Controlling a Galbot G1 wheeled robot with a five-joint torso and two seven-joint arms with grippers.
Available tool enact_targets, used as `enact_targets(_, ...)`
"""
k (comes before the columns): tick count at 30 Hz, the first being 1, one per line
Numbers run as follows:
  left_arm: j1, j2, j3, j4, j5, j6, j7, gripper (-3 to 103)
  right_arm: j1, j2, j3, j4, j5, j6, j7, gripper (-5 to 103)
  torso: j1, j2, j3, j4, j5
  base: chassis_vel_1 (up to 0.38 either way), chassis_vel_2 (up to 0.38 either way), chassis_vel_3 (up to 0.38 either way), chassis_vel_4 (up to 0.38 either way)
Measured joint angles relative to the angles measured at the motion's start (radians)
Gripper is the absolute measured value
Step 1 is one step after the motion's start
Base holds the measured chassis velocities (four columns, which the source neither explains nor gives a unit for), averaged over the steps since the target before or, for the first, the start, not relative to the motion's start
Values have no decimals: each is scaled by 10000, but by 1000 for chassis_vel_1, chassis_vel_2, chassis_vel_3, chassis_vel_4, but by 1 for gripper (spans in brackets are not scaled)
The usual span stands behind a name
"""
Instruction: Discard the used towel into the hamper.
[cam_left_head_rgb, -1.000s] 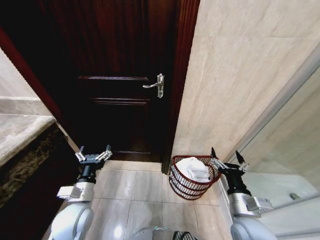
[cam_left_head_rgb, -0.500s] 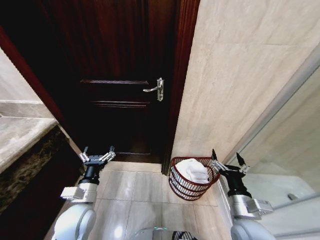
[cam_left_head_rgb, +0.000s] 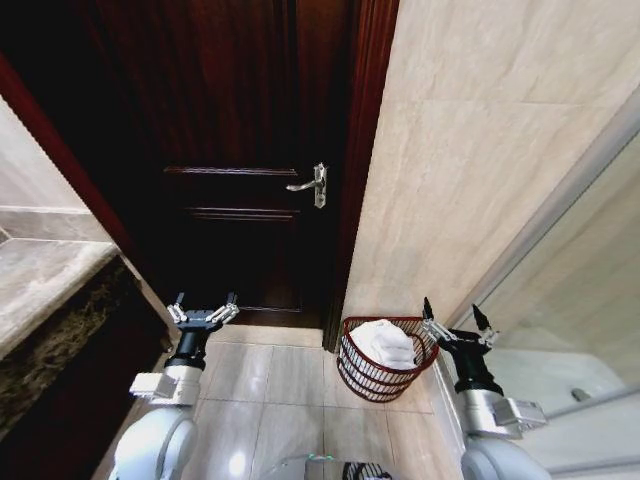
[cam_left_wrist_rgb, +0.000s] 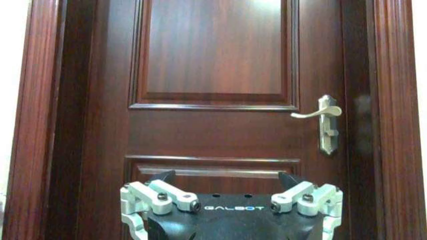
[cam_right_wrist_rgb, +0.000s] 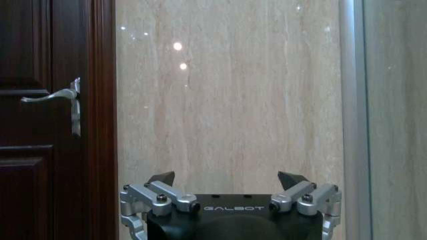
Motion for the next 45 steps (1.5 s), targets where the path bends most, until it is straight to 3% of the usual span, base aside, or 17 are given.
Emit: enact_targets(45, -10, -107, 57, 68, 15, -58, 52, 100, 105, 0, -34, 62, -101, -53, -15, 100, 956, 2175, 1220, 0, 0, 0, 0, 0, 0)
